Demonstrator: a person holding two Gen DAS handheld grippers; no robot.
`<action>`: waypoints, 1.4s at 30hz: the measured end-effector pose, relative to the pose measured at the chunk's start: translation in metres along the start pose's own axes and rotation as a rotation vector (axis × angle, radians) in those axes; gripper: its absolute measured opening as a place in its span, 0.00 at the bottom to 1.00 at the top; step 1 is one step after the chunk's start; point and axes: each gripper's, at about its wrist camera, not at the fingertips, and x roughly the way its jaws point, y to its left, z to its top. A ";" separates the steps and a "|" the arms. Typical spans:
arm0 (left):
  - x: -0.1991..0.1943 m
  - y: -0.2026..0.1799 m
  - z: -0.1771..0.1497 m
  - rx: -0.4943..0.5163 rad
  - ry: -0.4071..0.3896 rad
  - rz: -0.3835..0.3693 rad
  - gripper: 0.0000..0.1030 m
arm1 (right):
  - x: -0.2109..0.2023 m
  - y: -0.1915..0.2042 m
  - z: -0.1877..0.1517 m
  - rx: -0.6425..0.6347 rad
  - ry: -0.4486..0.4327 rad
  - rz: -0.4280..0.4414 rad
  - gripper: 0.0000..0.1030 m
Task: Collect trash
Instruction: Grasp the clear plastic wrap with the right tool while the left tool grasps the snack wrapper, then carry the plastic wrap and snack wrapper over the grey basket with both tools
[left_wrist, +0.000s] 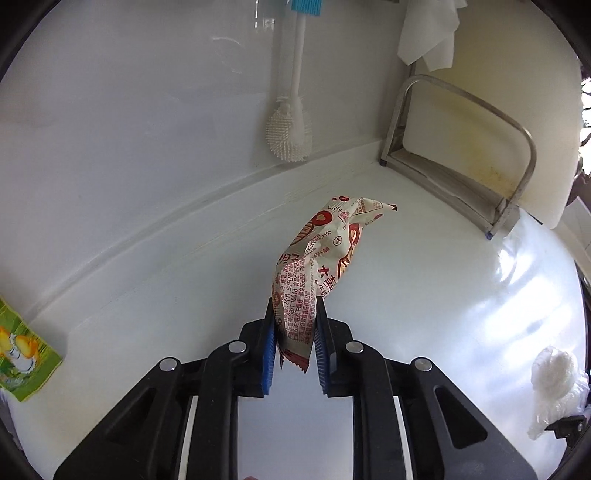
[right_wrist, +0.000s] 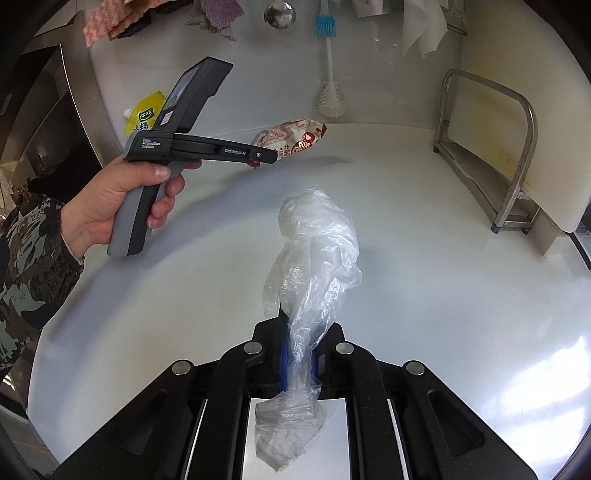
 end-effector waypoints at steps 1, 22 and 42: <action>-0.013 -0.004 -0.004 0.002 -0.012 0.006 0.17 | -0.006 0.003 -0.003 0.004 -0.006 0.003 0.08; -0.256 -0.155 -0.166 0.070 -0.142 0.022 0.17 | -0.161 0.082 -0.143 0.090 -0.100 0.004 0.08; -0.316 -0.225 -0.266 0.067 -0.143 -0.020 0.18 | -0.214 0.093 -0.237 0.165 -0.117 -0.064 0.08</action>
